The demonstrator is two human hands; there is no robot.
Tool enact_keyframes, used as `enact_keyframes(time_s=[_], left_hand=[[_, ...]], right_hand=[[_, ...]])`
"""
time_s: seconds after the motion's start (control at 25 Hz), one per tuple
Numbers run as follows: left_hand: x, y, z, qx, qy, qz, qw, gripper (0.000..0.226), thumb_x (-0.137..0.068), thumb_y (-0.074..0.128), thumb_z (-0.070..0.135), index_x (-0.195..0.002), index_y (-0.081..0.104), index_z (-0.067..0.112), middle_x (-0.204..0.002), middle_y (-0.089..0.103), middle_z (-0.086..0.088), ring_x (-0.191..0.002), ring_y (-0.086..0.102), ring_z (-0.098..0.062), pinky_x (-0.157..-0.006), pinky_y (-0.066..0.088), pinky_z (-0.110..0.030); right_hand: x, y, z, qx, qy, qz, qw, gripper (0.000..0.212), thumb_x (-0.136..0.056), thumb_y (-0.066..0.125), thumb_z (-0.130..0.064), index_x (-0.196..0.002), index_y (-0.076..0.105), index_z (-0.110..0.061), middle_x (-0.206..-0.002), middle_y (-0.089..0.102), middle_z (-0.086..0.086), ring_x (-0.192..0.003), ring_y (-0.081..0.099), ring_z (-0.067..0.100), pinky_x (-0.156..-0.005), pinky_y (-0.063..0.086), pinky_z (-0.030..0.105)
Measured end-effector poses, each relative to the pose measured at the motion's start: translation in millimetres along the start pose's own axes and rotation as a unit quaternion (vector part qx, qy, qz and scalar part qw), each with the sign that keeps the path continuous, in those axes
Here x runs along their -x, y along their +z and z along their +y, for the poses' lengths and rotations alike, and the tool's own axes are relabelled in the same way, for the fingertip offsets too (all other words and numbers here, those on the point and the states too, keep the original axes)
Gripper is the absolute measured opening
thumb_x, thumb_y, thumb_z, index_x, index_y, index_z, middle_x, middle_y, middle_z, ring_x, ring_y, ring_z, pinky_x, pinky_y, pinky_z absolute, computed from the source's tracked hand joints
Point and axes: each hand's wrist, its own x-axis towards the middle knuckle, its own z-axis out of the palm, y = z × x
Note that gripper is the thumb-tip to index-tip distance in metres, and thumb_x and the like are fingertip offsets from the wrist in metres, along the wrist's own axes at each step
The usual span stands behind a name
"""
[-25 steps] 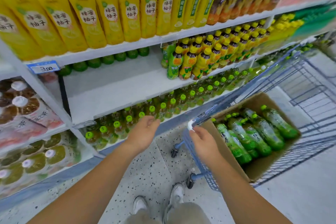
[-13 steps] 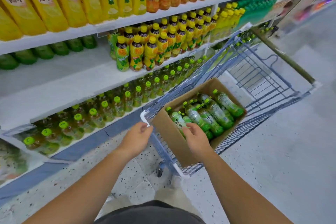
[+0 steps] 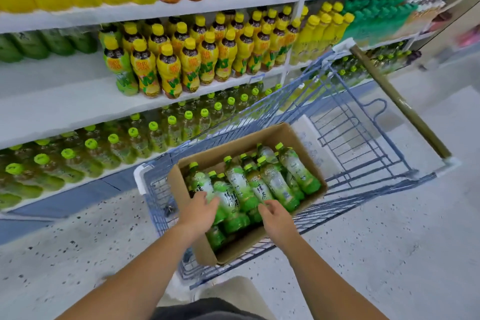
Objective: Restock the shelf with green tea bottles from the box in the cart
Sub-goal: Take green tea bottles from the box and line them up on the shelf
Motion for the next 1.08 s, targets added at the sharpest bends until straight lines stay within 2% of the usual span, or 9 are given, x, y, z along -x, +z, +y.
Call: enact_keyframes(time_s=[0.08, 0.16, 0.32, 0.4, 0.52, 0.6, 0.84, 1.0, 1.08], left_hand=[[-17, 16, 6, 0.006, -0.024, 0.031, 0.999, 0.067, -0.103, 0.040, 0.047, -0.157, 0.023, 0.010, -0.147, 0.044, -0.010, -0.084, 0.054, -0.007, -0.082, 0.040, -0.030], [-37, 24, 7, 0.018, -0.049, 0.059, 0.997, 0.068, -0.104, 0.042, 0.042, -0.158, 0.018, 0.009, -0.128, 0.048, -0.009, -0.068, 0.043, -0.005, -0.068, 0.040, -0.030], [-79, 39, -1, 0.043, -0.141, 0.079, 0.986, 0.085, -0.103, 0.045, 0.044, -0.158, -0.006, 0.005, -0.157, 0.029, -0.018, -0.105, 0.051, -0.027, -0.085, 0.043, -0.037], [-96, 48, -8, 0.064, -0.174, 0.097, 0.978, 0.089, -0.102, 0.047, 0.044, -0.156, -0.012, 0.004, -0.157, 0.028, -0.021, -0.111, 0.054, -0.031, -0.086, 0.048, -0.039], [-122, 64, -25, 0.046, -0.172, 0.157, 0.971, 0.077, -0.102, 0.049, 0.033, -0.156, 0.003, 0.002, -0.158, 0.024, -0.020, -0.132, 0.044, -0.040, -0.099, 0.047, -0.047], [-130, 73, -33, 0.003, -0.149, 0.202, 0.968, 0.066, -0.102, 0.049, 0.027, -0.152, 0.016, -0.001, -0.154, 0.026, -0.021, -0.135, 0.041, -0.041, -0.106, 0.042, -0.050], [-131, 78, -37, -0.004, -0.109, 0.254, 0.961, 0.056, -0.095, 0.065, 0.023, -0.134, 0.033, 0.001, -0.136, 0.044, -0.018, -0.121, 0.051, -0.038, -0.091, 0.044, -0.044], [-140, 71, -46, 0.049, -0.117, 0.230, 0.965, 0.060, -0.084, 0.077, 0.030, -0.124, 0.040, 0.006, -0.119, 0.051, -0.008, -0.100, 0.056, -0.028, -0.077, 0.045, -0.036], [-141, 69, -49, 0.102, -0.123, 0.189, 0.969, 0.048, -0.074, 0.082, 0.033, -0.111, 0.060, 0.011, -0.106, 0.065, -0.002, -0.091, 0.064, -0.024, -0.076, 0.052, -0.036]], right_hand=[[-19, -12, 11, 0.017, 0.001, -0.011, 1.000, 0.049, -0.102, 0.044, -0.045, -0.143, 0.047, -0.018, -0.133, 0.058, 0.003, -0.116, 0.056, 0.022, -0.098, 0.044, 0.037], [-38, -20, 19, 0.027, 0.007, -0.015, 1.000, 0.050, -0.102, 0.045, -0.043, -0.145, 0.045, -0.017, -0.138, 0.056, 0.005, -0.120, 0.055, 0.023, -0.095, 0.042, 0.034], [-86, -24, 41, 0.061, 0.009, -0.010, 0.998, 0.054, -0.101, 0.048, -0.039, -0.147, 0.042, -0.013, -0.145, 0.051, 0.008, -0.129, 0.050, 0.026, -0.104, 0.041, 0.037], [-106, -24, 49, 0.069, -0.001, 0.007, 0.998, 0.053, -0.101, 0.050, -0.035, -0.147, 0.041, -0.011, -0.147, 0.047, 0.010, -0.132, 0.047, 0.027, -0.107, 0.039, 0.039], [-132, -21, 60, 0.103, -0.028, 0.045, 0.993, 0.053, -0.099, 0.054, -0.030, -0.147, 0.040, -0.011, -0.144, 0.043, 0.010, -0.132, 0.045, 0.027, -0.109, 0.039, 0.044], [-147, -19, 66, 0.144, -0.048, 0.077, 0.985, 0.054, -0.097, 0.057, -0.028, -0.145, 0.041, -0.011, -0.139, 0.045, 0.009, -0.128, 0.047, 0.029, -0.107, 0.041, 0.047], [-190, -7, 83, 0.277, -0.019, 0.110, 0.954, 0.073, -0.089, 0.062, -0.038, -0.147, 0.028, -0.009, -0.141, 0.046, 0.013, -0.130, 0.042, 0.036, -0.106, 0.038, 0.049], [-217, -5, 79, 0.239, 0.012, 0.084, 0.967, 0.055, -0.085, 0.067, -0.041, -0.123, 0.040, -0.011, -0.124, 0.053, 0.012, -0.120, 0.047, 0.036, -0.100, 0.042, 0.047], [-224, -9, 79, 0.200, 0.022, 0.060, 0.978, 0.048, -0.081, 0.069, -0.041, -0.110, 0.041, -0.015, -0.111, 0.056, 0.008, -0.112, 0.052, 0.035, -0.095, 0.045, 0.045]])
